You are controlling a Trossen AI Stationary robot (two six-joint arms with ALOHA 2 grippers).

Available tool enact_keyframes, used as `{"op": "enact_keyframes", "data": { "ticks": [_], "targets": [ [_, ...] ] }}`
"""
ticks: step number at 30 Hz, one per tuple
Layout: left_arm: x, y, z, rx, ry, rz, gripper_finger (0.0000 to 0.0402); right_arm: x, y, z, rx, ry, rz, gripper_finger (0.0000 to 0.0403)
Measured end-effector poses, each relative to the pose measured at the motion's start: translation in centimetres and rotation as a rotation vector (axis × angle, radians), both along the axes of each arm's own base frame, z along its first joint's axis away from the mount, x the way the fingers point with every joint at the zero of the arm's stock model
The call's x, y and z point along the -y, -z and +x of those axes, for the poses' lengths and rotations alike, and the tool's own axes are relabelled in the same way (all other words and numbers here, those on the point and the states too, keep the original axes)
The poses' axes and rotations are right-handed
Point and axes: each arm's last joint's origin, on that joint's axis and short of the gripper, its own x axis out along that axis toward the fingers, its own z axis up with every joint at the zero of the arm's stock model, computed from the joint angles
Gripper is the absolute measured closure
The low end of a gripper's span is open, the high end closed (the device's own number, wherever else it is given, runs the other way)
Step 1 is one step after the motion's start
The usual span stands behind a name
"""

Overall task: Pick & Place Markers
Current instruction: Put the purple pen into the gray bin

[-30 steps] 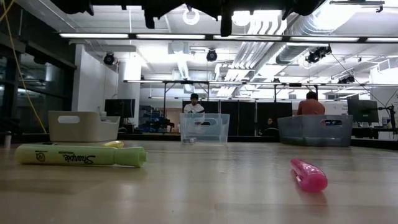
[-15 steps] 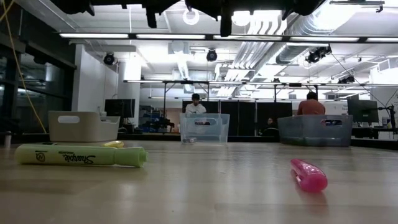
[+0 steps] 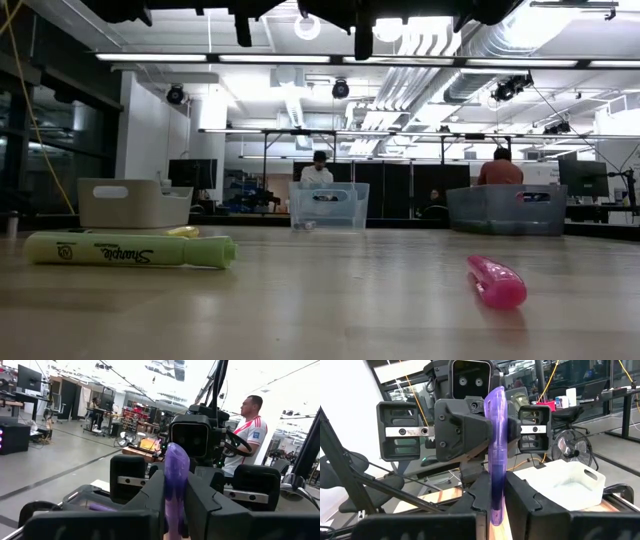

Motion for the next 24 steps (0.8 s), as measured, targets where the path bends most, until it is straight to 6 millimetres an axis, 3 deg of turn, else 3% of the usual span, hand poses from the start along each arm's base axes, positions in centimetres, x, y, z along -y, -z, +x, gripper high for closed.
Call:
{"op": "enact_keyframes", "data": {
  "ticks": [24],
  "targets": [
    [0.0, 0.02, 0.01, -0.004, -0.003, 0.007, 0.0362, 0.34, 0.42, -0.03, -0.047, 0.019, 0.002, 0.0291]
  ]
}}
